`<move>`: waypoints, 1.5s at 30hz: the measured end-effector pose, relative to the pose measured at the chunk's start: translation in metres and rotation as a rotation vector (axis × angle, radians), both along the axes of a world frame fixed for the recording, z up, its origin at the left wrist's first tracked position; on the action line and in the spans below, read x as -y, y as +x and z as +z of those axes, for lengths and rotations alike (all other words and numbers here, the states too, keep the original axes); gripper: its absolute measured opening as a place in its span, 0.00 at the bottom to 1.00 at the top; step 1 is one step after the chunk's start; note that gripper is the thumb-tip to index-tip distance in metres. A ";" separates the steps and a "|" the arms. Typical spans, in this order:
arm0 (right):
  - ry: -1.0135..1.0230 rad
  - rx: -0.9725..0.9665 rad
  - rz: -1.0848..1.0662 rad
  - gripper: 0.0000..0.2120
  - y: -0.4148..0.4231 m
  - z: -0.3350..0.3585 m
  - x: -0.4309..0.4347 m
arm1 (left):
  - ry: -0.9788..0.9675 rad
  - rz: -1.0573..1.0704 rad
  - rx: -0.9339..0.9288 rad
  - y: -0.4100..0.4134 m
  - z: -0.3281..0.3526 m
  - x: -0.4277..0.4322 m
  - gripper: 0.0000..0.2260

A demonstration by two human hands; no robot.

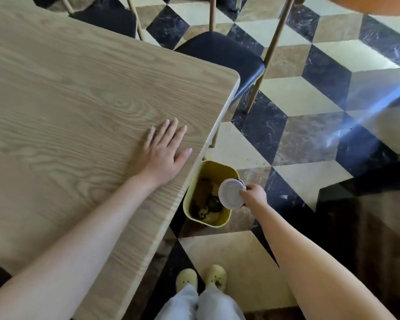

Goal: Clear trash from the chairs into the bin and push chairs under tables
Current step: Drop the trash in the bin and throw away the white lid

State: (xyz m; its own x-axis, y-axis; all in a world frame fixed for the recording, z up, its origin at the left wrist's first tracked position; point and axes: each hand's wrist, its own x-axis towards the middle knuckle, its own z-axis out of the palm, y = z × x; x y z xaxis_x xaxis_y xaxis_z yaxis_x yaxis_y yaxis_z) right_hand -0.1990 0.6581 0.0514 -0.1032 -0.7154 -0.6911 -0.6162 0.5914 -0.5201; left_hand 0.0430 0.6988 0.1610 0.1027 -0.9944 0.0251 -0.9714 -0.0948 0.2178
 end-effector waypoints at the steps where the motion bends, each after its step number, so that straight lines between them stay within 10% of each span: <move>1: 0.012 -0.007 -0.022 0.14 0.004 -0.018 -0.008 | -0.024 -0.003 0.013 0.000 -0.003 -0.001 0.32; 10: 0.010 -0.077 0.014 0.13 0.042 -0.144 -0.037 | -0.008 0.009 0.027 -0.002 0.001 -0.003 0.39; 20: 0.207 0.051 0.625 0.44 0.038 -0.195 -0.067 | 0.030 0.001 0.056 0.000 0.000 -0.001 0.33; 35: 0.375 -0.217 1.073 0.54 0.018 0.042 -0.005 | 0.411 0.015 0.023 -0.011 0.031 -0.007 0.29; 45: 0.387 -0.304 1.095 0.37 0.048 0.243 0.045 | 0.878 -0.120 0.012 0.017 0.122 -0.007 0.26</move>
State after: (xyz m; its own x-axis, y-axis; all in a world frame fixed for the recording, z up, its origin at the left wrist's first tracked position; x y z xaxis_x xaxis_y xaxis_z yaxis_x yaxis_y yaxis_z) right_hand -0.1506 0.6133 0.2941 0.2341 -0.2754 -0.9324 -0.9563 -0.2382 -0.1698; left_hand 0.0603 0.7059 0.2832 0.0013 -0.6590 -0.7521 -0.9872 -0.1209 0.1042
